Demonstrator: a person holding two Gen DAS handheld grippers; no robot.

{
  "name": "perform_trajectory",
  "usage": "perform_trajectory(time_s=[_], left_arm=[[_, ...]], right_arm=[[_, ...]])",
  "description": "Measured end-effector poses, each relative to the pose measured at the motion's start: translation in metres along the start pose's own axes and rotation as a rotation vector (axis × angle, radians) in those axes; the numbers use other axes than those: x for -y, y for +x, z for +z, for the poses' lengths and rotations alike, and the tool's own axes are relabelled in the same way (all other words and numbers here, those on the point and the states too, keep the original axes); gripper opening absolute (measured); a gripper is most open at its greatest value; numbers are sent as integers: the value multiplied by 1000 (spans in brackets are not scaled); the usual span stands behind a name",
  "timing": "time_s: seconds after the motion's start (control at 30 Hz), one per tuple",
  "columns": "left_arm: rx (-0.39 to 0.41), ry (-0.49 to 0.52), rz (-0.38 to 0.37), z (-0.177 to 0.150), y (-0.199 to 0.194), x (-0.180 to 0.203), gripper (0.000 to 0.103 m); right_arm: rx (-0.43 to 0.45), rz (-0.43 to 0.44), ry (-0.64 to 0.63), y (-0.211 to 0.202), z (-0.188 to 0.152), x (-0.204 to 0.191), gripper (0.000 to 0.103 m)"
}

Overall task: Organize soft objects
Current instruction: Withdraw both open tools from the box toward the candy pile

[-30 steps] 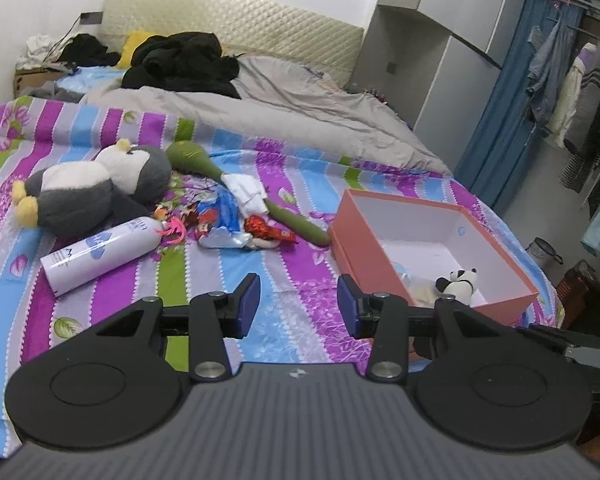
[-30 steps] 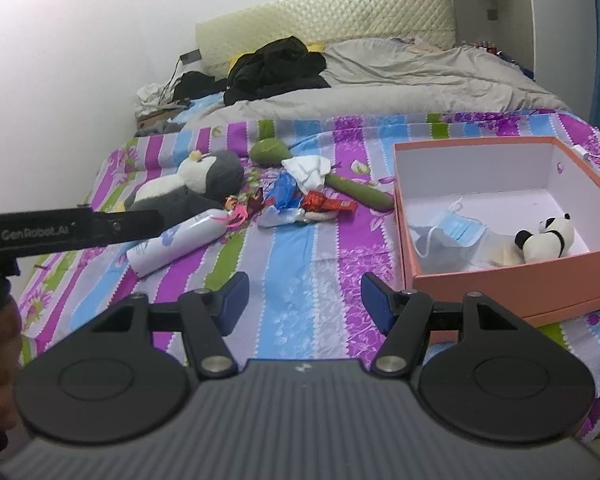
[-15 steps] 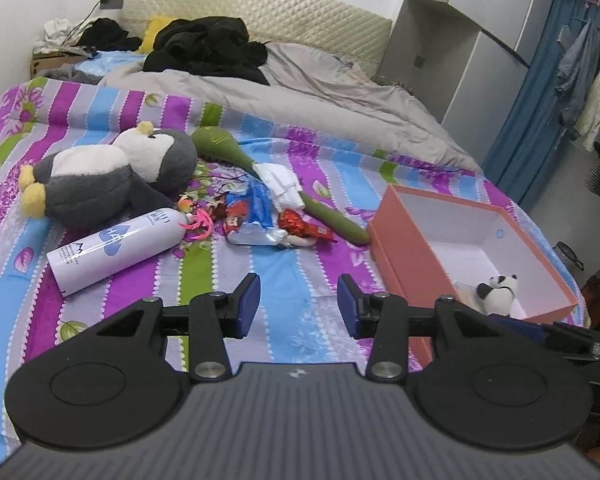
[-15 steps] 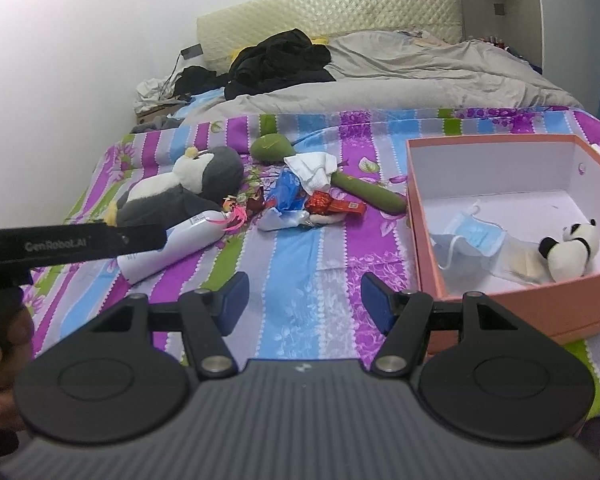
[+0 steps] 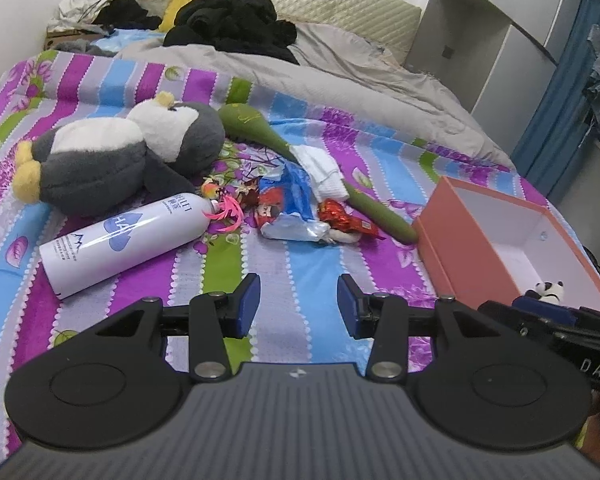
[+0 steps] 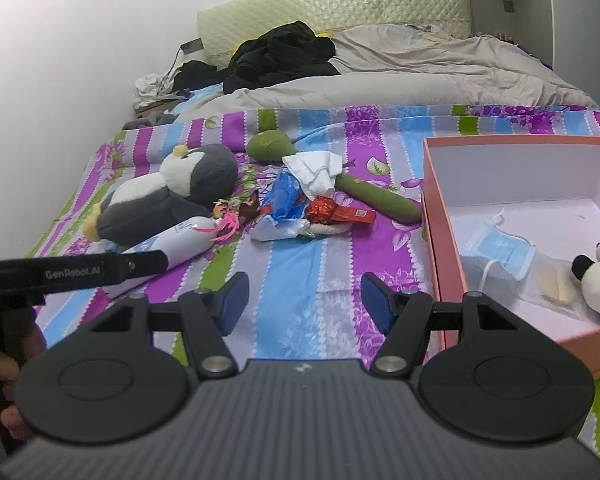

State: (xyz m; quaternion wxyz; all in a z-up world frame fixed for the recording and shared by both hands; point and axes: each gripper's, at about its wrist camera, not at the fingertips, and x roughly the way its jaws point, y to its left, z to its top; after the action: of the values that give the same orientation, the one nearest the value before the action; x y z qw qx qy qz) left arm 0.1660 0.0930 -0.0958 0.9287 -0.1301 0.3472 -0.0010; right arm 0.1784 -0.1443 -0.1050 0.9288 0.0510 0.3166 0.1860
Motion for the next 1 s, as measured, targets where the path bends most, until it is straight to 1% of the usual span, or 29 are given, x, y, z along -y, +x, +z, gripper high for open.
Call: perform_trajectory(time_s=[0.47,0.7,1.0], left_arm=[[-33,-7,5,11,66,-15,48],[-44,-1,7,20,95,-18,48],[-58,-5,4,32,135,-26,48]], right_arm=[[-24,10,7,55,12,7,64],[-44,12,49,83,18,18,64],[-66,10,73,122,23,28,64]])
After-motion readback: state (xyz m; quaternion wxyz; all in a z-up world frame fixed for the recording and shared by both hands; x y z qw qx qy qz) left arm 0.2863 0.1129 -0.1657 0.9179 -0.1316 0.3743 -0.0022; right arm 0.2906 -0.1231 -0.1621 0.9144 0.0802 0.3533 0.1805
